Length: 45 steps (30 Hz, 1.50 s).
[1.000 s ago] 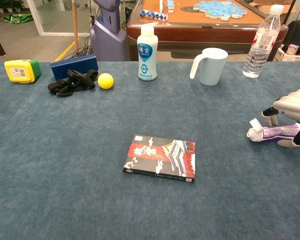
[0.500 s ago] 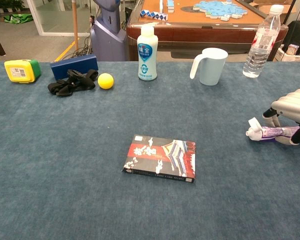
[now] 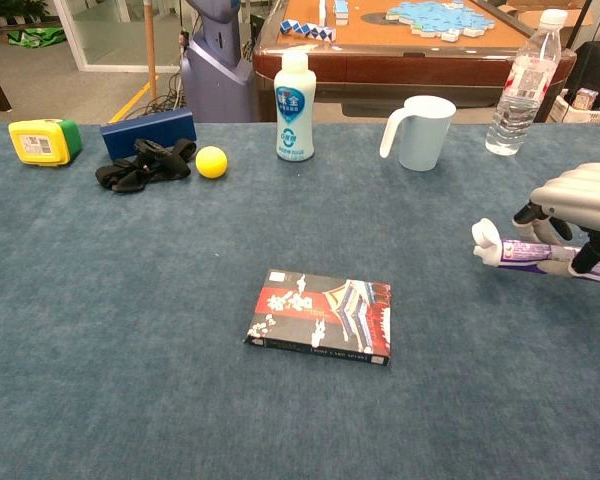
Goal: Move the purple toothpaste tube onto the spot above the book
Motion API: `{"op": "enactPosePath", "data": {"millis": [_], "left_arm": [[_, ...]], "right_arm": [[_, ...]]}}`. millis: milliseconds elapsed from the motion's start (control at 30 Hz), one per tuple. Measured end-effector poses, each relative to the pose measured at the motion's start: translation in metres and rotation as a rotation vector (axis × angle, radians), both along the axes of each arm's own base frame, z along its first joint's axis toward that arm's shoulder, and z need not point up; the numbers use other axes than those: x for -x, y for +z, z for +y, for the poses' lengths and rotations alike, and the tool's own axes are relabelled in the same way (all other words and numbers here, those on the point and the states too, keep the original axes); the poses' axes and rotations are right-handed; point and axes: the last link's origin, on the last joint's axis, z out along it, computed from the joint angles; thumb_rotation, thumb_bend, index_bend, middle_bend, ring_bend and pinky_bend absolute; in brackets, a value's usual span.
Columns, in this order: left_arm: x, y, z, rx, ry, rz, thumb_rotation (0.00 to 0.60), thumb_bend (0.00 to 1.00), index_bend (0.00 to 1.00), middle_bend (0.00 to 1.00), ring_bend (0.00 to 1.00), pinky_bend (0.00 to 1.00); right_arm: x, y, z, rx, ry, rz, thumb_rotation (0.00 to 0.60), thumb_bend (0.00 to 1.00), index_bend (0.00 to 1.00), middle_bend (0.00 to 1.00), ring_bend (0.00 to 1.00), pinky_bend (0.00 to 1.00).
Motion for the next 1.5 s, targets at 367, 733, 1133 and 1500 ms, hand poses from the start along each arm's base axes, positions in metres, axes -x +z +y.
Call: {"op": "enactPosePath", "data": {"millis": [367, 733, 1133, 1500], "left_arm": [[-0.044, -0.004, 0.046, 0.156, -0.191, 0.018, 0.600, 0.22, 0.00, 0.16, 0.22, 0.29], [-0.101, -0.023, 0.087, 0.319, -0.396, 0.086, 0.600, 0.32, 0.00, 0.59, 0.64, 0.68], [-0.169, -0.058, 0.099, 0.487, -0.563, 0.165, 0.600, 0.47, 0.02, 0.80, 0.85, 0.84], [-0.204, -0.086, 0.092, 0.553, -0.657, 0.206, 0.600, 0.48, 0.02, 0.83, 0.87, 0.85]], "right_arm": [[-0.082, 0.028, 0.001, -0.152, 0.114, -0.039, 0.600, 0.79, 0.86, 0.73, 0.60, 0.35], [-0.167, 0.032, -0.012, -0.292, 0.178, -0.035, 0.600, 0.87, 0.89, 0.77, 0.66, 0.37], [-0.222, -0.001, -0.020, -0.371, 0.195, -0.007, 0.600, 0.91, 0.92, 0.79, 0.69, 0.38], [-0.240, -0.027, -0.019, -0.378, 0.194, 0.025, 0.600, 0.92, 0.93, 0.80, 0.70, 0.39]]}}
